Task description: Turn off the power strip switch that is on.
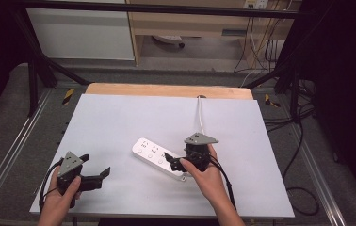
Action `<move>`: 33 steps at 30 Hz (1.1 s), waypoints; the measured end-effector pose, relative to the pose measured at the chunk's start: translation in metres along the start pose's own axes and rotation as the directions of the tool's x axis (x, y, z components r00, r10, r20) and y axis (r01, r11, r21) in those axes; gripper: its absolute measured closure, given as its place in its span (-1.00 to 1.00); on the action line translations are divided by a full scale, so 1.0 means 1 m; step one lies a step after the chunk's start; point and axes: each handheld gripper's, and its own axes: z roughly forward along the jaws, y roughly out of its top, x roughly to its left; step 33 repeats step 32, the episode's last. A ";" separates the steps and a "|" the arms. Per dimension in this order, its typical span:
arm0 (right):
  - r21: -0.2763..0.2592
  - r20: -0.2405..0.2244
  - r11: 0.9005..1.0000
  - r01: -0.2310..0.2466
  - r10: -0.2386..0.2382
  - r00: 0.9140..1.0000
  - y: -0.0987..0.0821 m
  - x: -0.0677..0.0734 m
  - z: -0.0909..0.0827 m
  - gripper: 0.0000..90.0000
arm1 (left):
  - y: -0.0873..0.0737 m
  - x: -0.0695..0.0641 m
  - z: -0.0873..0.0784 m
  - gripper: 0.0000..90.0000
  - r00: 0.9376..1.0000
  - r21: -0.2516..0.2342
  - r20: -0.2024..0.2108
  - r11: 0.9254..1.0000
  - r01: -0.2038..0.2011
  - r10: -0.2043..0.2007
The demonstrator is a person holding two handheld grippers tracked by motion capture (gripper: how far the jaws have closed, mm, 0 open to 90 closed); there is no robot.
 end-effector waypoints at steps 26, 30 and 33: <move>-0.081 0.149 0.996 -0.022 0.034 0.988 -0.034 -0.068 -0.082 -0.91 | 0.000 0.003 -0.002 -0.89 1.000 -0.007 -0.013 1.000 0.013 -0.013; -0.073 0.201 0.995 -0.065 0.079 0.976 -0.052 -0.086 -0.098 -0.91 | 0.000 0.003 -0.002 -0.89 1.000 -0.011 -0.016 1.000 0.016 -0.016; -0.063 0.246 0.994 -0.085 0.098 0.964 -0.064 -0.095 -0.103 -0.91 | 0.000 0.003 -0.002 -0.89 1.000 -0.010 -0.016 1.000 0.013 -0.013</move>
